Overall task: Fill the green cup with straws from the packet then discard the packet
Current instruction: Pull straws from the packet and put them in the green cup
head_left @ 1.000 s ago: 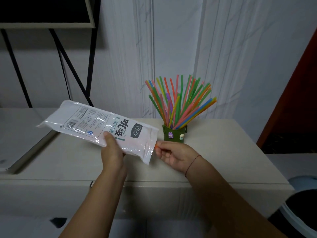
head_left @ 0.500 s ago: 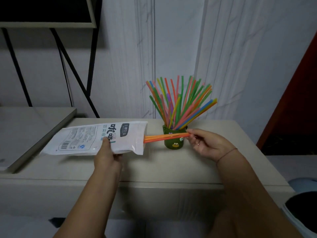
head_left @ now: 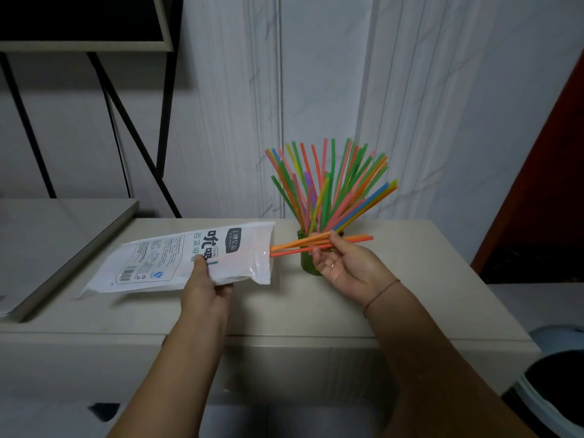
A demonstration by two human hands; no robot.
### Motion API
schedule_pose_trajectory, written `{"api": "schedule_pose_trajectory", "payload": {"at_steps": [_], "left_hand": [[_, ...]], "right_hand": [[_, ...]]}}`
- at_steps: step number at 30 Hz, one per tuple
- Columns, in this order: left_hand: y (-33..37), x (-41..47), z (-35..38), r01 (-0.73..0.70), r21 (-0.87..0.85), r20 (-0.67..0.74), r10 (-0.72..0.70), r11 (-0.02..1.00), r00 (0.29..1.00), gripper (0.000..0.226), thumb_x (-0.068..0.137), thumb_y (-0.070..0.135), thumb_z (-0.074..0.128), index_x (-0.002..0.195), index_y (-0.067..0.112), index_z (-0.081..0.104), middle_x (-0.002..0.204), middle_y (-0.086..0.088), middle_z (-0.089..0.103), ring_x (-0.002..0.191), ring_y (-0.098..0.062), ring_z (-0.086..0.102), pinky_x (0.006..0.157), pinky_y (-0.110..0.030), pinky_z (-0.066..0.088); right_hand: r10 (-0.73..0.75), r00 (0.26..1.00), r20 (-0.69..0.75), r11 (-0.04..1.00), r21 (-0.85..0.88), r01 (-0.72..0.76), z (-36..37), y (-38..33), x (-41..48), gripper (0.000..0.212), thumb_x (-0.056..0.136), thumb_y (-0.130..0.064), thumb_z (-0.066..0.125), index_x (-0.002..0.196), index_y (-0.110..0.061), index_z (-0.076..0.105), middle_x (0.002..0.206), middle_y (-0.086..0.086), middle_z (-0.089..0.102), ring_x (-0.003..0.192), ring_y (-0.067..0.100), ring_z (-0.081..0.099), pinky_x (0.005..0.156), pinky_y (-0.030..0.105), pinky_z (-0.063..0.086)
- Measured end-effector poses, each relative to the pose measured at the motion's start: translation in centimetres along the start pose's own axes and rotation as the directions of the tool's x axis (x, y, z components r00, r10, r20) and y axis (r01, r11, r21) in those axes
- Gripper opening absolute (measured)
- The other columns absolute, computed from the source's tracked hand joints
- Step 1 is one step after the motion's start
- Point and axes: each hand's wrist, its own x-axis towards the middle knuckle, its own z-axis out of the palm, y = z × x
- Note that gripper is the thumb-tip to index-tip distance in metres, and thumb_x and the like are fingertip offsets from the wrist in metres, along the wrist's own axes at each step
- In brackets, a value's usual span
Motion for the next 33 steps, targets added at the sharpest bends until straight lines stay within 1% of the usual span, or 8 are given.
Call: {"api": "schedule_pose_trajectory", "payload": {"at_steps": [6,8,11,13,18,27,31,33], "left_hand": [[-0.3,-0.2,0.2,0.018,-0.033,0.015,-0.017,0.999,1.000,0.023,0.092,0.018,0.062,0.113,0.021,0.055,0.115,-0.001,0.069,0.083,-0.012,0.068,0.079,-0.037,0.056],[-0.2,-0.2,0.2,0.034,-0.053,0.007,-0.034,0.998,0.999,0.026,0.092,0.018,0.061,0.117,0.020,0.055,0.112,-0.001,0.070,0.081,-0.013,0.068,0.075,-0.038,0.060],[0.0,0.0,0.2,0.055,-0.100,-0.011,-0.056,0.994,0.998,0.036,0.093,0.019,0.060,0.128,0.020,0.051,0.113,-0.002,0.070,0.083,-0.015,0.069,0.054,-0.036,0.060],[0.2,0.2,0.1,0.060,-0.109,-0.014,-0.062,0.992,0.998,0.038,0.093,0.019,0.059,0.130,0.020,0.051,0.113,-0.002,0.070,0.084,-0.015,0.069,0.051,-0.036,0.059],[-0.3,0.1,0.3,0.062,-0.098,-0.014,-0.064,0.993,0.998,0.032,0.093,0.019,0.059,0.125,0.021,0.053,0.096,0.000,0.071,0.083,-0.015,0.069,0.058,-0.040,0.060],[-0.9,-0.6,0.7,0.063,-0.039,0.006,-0.063,0.997,0.998,0.032,0.092,0.019,0.061,0.123,0.021,0.055,0.111,-0.002,0.070,0.092,-0.017,0.069,0.064,-0.040,0.059],[-1.3,-1.0,0.8,0.061,-0.013,0.034,-0.061,0.998,0.998,0.014,0.091,0.017,0.062,0.103,0.021,0.056,0.117,-0.004,0.069,0.105,-0.021,0.067,0.089,-0.044,0.055],[-1.4,-1.2,0.8,0.064,0.011,0.050,-0.064,0.998,0.997,0.011,0.091,0.017,0.063,0.098,0.022,0.057,0.114,-0.005,0.069,0.105,-0.021,0.067,0.092,-0.044,0.053]], "right_hand": [[-0.027,0.998,0.057,0.999,-0.027,0.028,0.0,0.2,0.0,0.036,0.098,-0.026,0.042,0.092,0.003,0.061,0.098,0.018,0.065,0.081,0.023,0.061,0.056,0.026,0.057],[-0.028,0.997,0.070,0.999,-0.024,0.030,0.1,0.2,0.0,0.033,0.098,-0.024,0.042,0.094,0.002,0.060,0.100,0.018,0.064,0.082,0.024,0.061,0.057,0.028,0.058],[-0.019,0.997,0.071,0.998,-0.059,0.023,0.0,0.4,0.0,0.023,0.097,-0.017,0.044,0.094,0.000,0.059,0.091,0.018,0.064,0.073,0.023,0.065,0.057,0.030,0.059],[-0.022,0.996,0.082,0.992,-0.121,0.032,-0.2,0.5,-0.1,0.021,0.097,-0.013,0.045,0.097,0.001,0.060,0.091,0.017,0.066,0.068,0.020,0.068,0.057,0.029,0.058],[-0.038,0.990,0.134,0.977,-0.205,0.066,-0.2,0.9,-0.2,0.020,0.096,-0.008,0.045,0.097,0.001,0.063,0.077,0.011,0.069,0.064,0.017,0.071,0.058,0.027,0.058],[-0.067,0.978,0.198,0.944,-0.305,0.126,0.4,1.9,-0.4,0.018,0.092,0.000,0.050,0.103,-0.005,0.063,0.074,0.007,0.072,0.064,0.011,0.070,0.059,0.022,0.057],[-0.127,0.971,0.201,0.928,-0.322,0.188,0.7,2.4,-0.5,0.015,0.090,-0.002,0.054,0.100,-0.004,0.064,0.078,0.009,0.067,0.062,0.009,0.067,0.060,0.021,0.057],[-0.169,0.971,0.169,0.921,-0.323,0.217,0.9,2.5,-0.5,0.012,0.091,-0.005,0.053,0.098,-0.001,0.063,0.078,0.012,0.064,0.058,0.009,0.065,0.058,0.021,0.057]]}}
